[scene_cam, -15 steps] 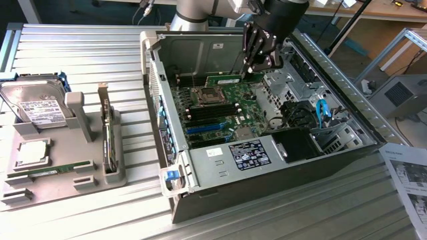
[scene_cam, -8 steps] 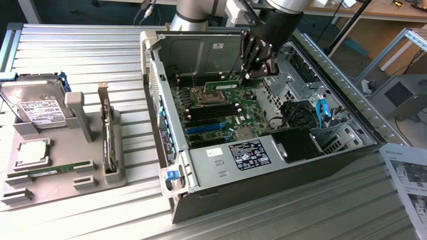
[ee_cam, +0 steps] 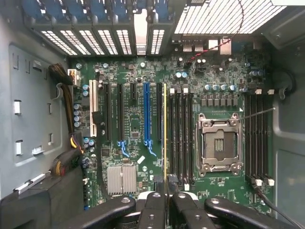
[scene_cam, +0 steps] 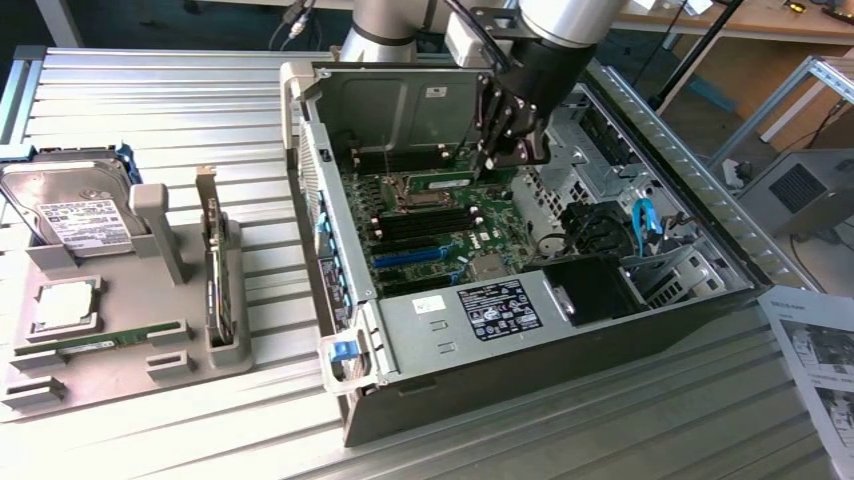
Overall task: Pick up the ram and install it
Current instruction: 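Insert the ram into the slot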
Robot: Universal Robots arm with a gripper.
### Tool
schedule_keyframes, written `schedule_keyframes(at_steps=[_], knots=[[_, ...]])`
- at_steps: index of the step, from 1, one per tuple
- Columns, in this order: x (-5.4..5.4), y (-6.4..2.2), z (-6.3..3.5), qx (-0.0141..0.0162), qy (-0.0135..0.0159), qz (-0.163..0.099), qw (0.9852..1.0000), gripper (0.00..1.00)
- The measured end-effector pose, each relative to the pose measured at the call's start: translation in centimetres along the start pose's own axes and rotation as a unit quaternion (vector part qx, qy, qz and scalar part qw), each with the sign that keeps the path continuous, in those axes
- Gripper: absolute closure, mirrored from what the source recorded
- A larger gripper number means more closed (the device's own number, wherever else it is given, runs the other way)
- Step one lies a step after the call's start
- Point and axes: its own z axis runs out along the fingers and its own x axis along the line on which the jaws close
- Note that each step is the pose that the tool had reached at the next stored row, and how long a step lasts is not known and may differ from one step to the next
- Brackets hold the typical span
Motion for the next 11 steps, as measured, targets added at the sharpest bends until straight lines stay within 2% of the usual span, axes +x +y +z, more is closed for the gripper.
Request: schedule_keyframes(at_steps=[4, 11], knots=[[0.0, 0.00, 0.15, 0.0000, 0.0000, 0.000, 1.0000, 0.88], [-1.2, 0.08, 0.58, 0.0000, -0.0003, 0.000, 1.0000, 0.88]])
